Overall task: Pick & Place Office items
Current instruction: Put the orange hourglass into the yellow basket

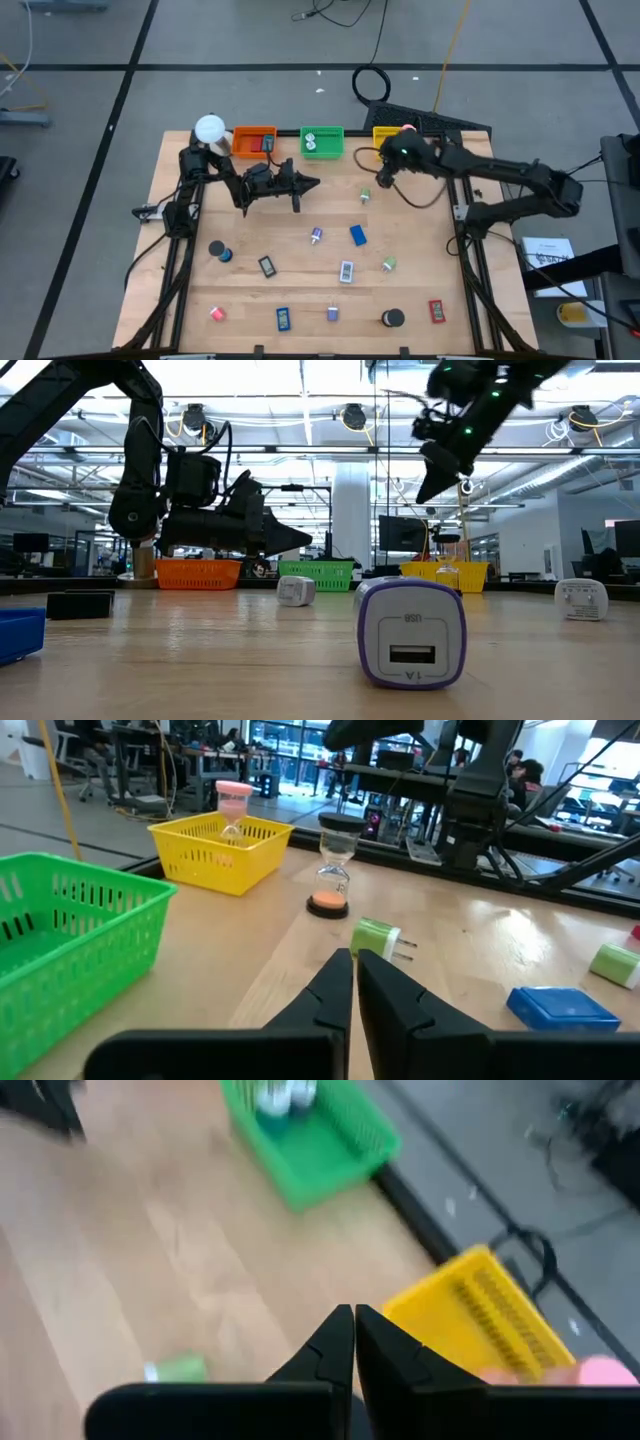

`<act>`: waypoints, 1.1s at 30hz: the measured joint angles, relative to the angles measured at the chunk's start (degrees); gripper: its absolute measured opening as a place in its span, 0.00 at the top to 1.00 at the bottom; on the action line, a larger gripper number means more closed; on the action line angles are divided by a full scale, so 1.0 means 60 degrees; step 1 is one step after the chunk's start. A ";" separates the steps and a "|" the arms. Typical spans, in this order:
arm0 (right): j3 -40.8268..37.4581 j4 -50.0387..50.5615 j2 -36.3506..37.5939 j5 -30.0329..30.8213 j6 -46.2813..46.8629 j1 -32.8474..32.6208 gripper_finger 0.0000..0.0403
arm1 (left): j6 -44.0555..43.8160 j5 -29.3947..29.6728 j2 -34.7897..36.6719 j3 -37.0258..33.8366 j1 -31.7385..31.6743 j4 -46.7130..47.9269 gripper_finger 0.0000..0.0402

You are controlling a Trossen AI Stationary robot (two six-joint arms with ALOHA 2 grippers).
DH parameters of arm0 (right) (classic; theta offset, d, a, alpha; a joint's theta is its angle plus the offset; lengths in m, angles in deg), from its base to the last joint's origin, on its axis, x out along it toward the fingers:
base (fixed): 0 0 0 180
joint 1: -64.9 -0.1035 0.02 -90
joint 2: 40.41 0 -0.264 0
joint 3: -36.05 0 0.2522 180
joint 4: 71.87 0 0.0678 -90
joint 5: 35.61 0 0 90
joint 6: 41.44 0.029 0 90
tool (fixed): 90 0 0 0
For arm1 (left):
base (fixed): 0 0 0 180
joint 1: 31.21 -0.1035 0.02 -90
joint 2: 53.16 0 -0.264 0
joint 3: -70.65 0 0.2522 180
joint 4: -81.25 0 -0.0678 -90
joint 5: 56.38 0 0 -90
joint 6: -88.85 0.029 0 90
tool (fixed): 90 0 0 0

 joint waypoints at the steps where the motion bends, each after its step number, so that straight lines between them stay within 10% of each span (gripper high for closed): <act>1: 0.0427 0.0661 -0.0300 -0.0057 -0.0063 0.0034 0.98 | 0.0000 0.0020 0.0000 0.0000 0.0000 0.0000 0.97; 18: 0.3550 0.6527 -0.3590 -0.1414 -0.1565 0.0443 0.65 | -0.0029 0.0033 0.0000 0.0004 0.0004 0.0047 0.94; 33: 0.3552 0.6003 -0.3452 -0.1112 -0.0992 0.0931 0.25 | 0.0118 0.0033 0.0000 0.0004 0.0011 0.0058 0.94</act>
